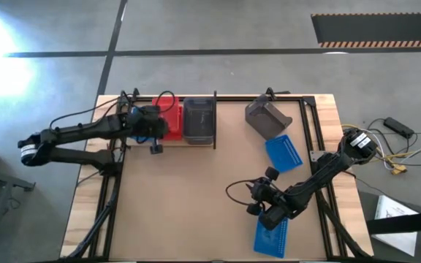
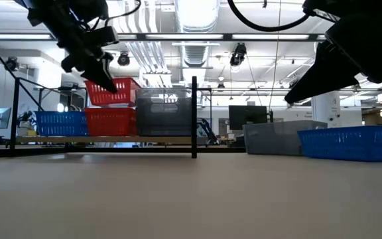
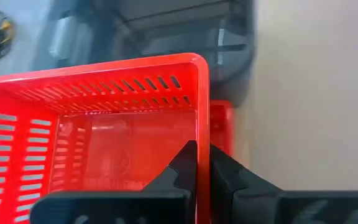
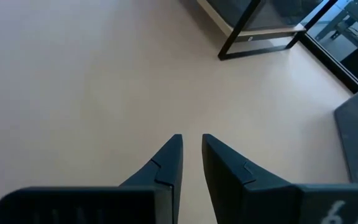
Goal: Stack baskets on shelf by color
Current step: Stack the red bin on the stacked red bins on the shelf
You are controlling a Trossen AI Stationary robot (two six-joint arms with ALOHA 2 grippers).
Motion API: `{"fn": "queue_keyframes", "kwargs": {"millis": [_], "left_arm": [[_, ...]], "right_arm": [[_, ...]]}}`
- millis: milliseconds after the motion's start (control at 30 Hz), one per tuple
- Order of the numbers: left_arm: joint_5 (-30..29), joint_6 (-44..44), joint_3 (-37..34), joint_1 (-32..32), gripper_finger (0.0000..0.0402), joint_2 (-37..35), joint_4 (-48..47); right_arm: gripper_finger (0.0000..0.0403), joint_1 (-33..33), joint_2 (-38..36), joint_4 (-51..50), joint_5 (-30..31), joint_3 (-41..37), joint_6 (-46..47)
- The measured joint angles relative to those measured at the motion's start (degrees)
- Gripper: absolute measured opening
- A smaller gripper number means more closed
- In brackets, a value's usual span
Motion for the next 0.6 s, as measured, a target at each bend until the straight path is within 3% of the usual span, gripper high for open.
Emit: {"fn": "queue_keyframes", "kwargs": {"millis": [600], "left_arm": [[2.5, 2.9, -2.0, 0.1, 0.0, 3.9, 1.4]], "right_arm": [[0.0054, 0.0, 0.0, 1.5, 0.9, 0.0, -0.8]]}}
